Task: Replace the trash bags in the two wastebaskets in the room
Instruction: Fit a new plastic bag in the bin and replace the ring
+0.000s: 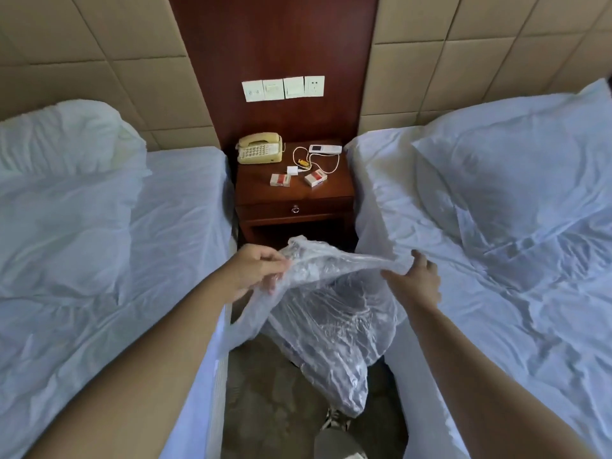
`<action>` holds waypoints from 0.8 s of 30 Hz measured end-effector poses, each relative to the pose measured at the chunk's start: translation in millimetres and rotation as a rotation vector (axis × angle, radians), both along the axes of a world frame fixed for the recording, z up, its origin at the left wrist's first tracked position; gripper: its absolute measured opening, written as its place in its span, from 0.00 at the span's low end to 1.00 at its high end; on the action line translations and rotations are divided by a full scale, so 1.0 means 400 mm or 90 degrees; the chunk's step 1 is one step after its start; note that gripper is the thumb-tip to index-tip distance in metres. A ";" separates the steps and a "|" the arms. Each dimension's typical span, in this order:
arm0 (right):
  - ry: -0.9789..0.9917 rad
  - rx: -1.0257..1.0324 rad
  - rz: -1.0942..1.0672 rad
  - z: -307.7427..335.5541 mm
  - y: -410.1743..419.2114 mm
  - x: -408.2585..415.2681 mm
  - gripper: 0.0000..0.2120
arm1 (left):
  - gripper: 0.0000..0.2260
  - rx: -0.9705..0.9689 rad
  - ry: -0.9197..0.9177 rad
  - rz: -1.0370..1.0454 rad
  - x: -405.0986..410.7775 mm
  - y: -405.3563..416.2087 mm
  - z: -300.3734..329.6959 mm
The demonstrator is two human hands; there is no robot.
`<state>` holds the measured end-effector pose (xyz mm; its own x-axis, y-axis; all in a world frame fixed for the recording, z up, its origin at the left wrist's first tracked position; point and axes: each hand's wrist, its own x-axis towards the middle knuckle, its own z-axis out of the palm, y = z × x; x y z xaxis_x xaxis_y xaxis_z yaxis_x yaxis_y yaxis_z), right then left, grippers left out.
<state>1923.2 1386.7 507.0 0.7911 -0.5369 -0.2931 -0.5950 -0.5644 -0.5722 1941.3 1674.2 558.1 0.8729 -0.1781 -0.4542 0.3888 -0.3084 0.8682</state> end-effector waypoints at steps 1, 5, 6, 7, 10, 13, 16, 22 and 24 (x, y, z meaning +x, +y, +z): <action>-0.056 -0.051 0.005 -0.004 0.021 0.020 0.27 | 0.08 -0.007 -0.004 0.044 0.032 -0.021 -0.016; -0.123 0.339 0.208 -0.011 0.122 0.088 0.29 | 0.17 0.052 -0.028 0.104 0.141 -0.114 -0.065; -0.057 0.477 0.273 -0.007 0.147 0.106 0.29 | 0.17 0.040 -0.009 0.077 0.161 -0.135 -0.070; -0.016 0.585 0.302 -0.008 0.166 0.125 0.25 | 0.17 0.007 0.021 0.036 0.178 -0.154 -0.069; -0.020 0.687 0.242 -0.040 0.188 0.183 0.15 | 0.10 -0.141 0.094 -0.008 0.235 -0.167 -0.085; -0.025 0.683 0.150 -0.072 0.177 0.224 0.10 | 0.06 -0.111 0.045 0.023 0.278 -0.129 -0.116; -0.026 0.664 0.109 -0.079 0.179 0.248 0.05 | 0.06 -0.080 0.039 0.080 0.308 -0.093 -0.151; -0.083 0.739 0.014 -0.051 0.172 0.270 0.12 | 0.07 -0.130 0.086 0.211 0.371 -0.030 -0.235; -0.087 0.898 -0.045 -0.039 0.162 0.267 0.18 | 0.15 -0.110 0.148 0.214 0.376 -0.003 -0.297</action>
<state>2030.2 1451.3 491.2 0.8408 0.0979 -0.5324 -0.4923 0.5473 -0.6768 2091.7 1672.9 439.2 0.7731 0.0081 -0.6342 0.6341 0.0103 0.7732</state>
